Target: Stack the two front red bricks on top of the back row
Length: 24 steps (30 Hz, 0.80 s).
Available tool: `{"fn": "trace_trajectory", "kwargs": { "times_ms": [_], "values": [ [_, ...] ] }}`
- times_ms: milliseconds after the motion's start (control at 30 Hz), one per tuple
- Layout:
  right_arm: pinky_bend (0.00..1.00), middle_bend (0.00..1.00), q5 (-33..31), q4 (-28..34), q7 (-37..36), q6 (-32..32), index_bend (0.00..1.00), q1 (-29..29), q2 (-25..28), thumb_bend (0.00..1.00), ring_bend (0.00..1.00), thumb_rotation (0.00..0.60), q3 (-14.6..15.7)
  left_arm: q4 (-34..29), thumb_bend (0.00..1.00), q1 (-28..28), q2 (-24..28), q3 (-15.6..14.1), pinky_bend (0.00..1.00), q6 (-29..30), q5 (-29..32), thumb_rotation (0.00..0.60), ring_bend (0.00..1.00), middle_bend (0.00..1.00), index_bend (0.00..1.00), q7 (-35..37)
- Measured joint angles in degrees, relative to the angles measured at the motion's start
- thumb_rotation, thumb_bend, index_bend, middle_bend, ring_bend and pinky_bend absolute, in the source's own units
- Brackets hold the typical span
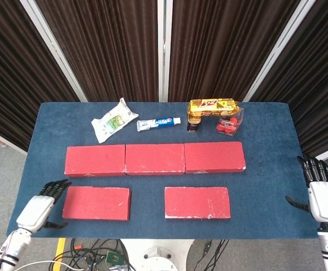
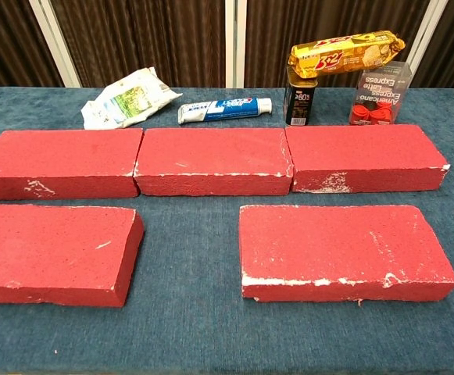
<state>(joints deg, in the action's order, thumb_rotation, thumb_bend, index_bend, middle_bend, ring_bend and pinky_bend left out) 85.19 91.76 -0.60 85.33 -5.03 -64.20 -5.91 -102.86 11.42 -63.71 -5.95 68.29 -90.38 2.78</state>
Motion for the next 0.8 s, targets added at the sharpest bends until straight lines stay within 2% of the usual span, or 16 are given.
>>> {"fn": "trace_trajectory", "kwargs": {
  "times_ms": [233,800],
  "values": [
    [0.00,0.00,-0.46,-0.77,-0.40,-1.18,0.00,-0.48,-0.32,0.00,0.00,0.600,0.07,-3.01,0.00,2.73,-3.77,0.02,0.00,-4.27,0.51,0.600,0.00,0.00,0.00,-0.17],
    [0.00,0.00,-1.20,-2.03,-1.82,-1.33,0.00,-0.56,-0.45,0.00,0.00,0.600,0.02,-4.64,0.00,7.30,-13.27,4.56,0.00,-9.27,15.60,0.600,0.00,0.00,0.00,-19.08]
  ]
}}
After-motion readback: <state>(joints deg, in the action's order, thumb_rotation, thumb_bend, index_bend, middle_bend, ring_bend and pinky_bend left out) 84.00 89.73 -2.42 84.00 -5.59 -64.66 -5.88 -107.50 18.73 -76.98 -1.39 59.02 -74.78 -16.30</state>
